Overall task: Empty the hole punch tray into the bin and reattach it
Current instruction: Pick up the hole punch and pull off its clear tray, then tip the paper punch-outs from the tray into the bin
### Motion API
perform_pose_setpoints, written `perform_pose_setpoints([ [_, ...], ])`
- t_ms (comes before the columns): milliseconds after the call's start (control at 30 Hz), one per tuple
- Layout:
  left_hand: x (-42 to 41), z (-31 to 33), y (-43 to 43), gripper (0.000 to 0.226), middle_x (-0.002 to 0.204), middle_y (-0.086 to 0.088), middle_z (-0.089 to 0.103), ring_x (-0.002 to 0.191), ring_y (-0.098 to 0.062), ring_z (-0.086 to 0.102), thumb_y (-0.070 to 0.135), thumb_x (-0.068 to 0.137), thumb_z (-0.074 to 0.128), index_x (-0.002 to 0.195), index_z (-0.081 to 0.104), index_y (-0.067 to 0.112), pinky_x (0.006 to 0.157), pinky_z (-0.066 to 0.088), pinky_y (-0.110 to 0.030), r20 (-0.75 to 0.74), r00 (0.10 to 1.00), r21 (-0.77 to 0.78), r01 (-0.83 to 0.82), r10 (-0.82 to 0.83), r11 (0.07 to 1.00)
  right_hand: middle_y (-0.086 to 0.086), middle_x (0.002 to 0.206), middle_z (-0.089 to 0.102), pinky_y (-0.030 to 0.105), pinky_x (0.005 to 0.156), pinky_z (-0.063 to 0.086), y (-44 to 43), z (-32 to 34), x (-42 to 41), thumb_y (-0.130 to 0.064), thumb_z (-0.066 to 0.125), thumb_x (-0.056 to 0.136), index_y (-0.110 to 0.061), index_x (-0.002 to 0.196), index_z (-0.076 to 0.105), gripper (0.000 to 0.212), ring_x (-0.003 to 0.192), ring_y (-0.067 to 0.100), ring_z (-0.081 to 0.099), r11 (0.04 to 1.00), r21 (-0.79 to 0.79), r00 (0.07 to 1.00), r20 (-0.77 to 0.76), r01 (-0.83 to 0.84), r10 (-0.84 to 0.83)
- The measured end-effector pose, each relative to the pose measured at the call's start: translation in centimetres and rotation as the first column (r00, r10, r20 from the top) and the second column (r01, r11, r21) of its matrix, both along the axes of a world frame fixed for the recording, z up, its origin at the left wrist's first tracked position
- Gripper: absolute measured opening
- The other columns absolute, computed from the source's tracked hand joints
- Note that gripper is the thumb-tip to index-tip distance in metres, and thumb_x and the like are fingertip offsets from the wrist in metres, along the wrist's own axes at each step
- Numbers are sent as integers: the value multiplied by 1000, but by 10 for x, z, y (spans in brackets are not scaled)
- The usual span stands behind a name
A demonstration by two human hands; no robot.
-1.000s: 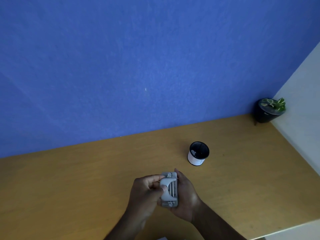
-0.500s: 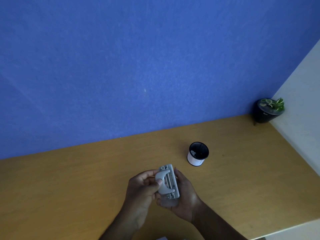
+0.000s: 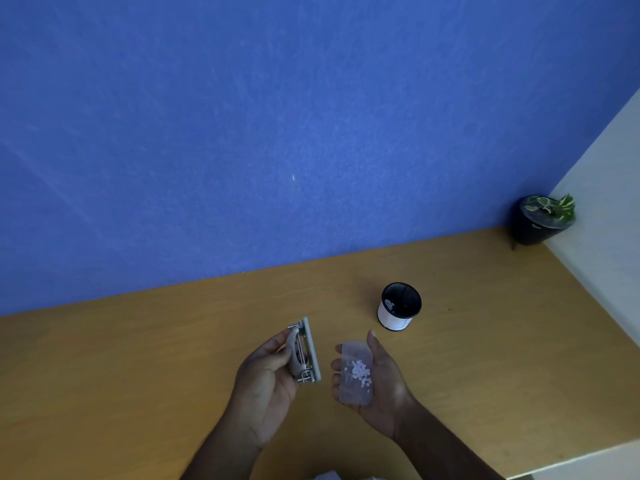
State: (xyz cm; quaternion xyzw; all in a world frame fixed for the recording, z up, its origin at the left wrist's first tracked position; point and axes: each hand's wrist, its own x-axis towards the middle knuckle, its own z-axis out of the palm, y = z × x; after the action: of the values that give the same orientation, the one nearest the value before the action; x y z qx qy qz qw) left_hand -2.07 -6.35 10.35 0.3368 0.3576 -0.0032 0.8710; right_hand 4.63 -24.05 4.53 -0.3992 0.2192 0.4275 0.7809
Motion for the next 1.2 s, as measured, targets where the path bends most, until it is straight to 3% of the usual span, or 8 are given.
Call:
perform_pose_setpoints([
  [133, 0, -5, 3, 30, 77, -8, 69, 64, -20, 67, 18, 96, 62, 118, 71, 0, 66, 53, -36, 0, 1000, -95, 21, -21, 995, 16, 81, 67, 38, 60, 55, -3, 0, 1, -67, 50, 98, -3, 117, 67, 70, 62, 29, 64, 1000, -6, 1000, 1, 2, -2],
  [200, -1, -9, 3, 23, 78, -5, 66, 67, -18, 65, 24, 92, 69, 107, 72, 7, 62, 56, -34, 47, 996, -55, 76, -73, 996, 16, 81, 67, 38, 60, 55, -3, 1, 2, -67, 49, 99, -3, 117, 67, 69, 63, 29, 64, 1000, -8, 1000, 3, 2, -2],
  [333, 3, -25, 1, 30, 78, -2, 69, 73, -21, 64, 12, 78, 81, 105, 68, 10, 62, 49, -35, -49, 993, 136, 117, -112, 984, 15, 79, 65, 36, 60, 54, -4, 4, 4, -67, 46, 101, -3, 116, 65, 68, 62, 28, 63, 1000, -8, 1000, 3, 18, -18],
  [433, 7, -41, 5, 11, 81, -6, 65, 74, -25, 61, 4, 92, 73, 99, 65, 8, 60, 46, -36, -136, 986, 239, 123, -92, 963, 15, 81, 65, 37, 61, 54, -6, 2, 5, -67, 47, 100, -4, 118, 65, 68, 64, 28, 62, 1000, -12, 1000, -1, 24, -24],
  [500, 12, -58, 11, 7, 89, -10, 63, 78, -27, 59, 4, 98, 68, 102, 63, 7, 63, 45, -38, -180, 980, 286, 137, -88, 948, 15, 81, 65, 37, 61, 54, -7, 0, 6, -66, 47, 100, -4, 118, 64, 66, 64, 28, 62, 1000, 0, 1000, -5, 26, -26],
  [667, 24, -102, 21, 37, 114, -20, 69, 101, -44, 69, 10, 94, 80, 127, 63, 8, 74, 51, -44, -331, 932, 441, 289, -146, 849, 15, 82, 64, 37, 61, 53, -9, -1, 8, -65, 47, 101, -5, 115, 64, 65, 64, 27, 61, 1000, 5, 1000, 0, 25, -25],
  [833, 34, -124, 27, 45, 122, -10, 70, 102, -30, 72, 19, 83, 89, 122, 68, 16, 79, 60, -41, -443, 891, 600, 377, -99, 705, 16, 84, 65, 37, 62, 54, -12, -5, 9, -65, 49, 100, -4, 116, 66, 65, 66, 29, 63, 1000, -7, 1000, -2, 27, -27],
  [1200, 46, -139, 27, 45, 119, -10, 70, 97, -28, 69, 17, 85, 88, 125, 70, 8, 72, 53, -31, -541, 829, 586, 492, -141, 643, 16, 84, 65, 37, 62, 54, -13, -3, 10, -66, 47, 100, -4, 119, 66, 68, 67, 28, 63, 999, -5, 999, -3, 35, -35],
])
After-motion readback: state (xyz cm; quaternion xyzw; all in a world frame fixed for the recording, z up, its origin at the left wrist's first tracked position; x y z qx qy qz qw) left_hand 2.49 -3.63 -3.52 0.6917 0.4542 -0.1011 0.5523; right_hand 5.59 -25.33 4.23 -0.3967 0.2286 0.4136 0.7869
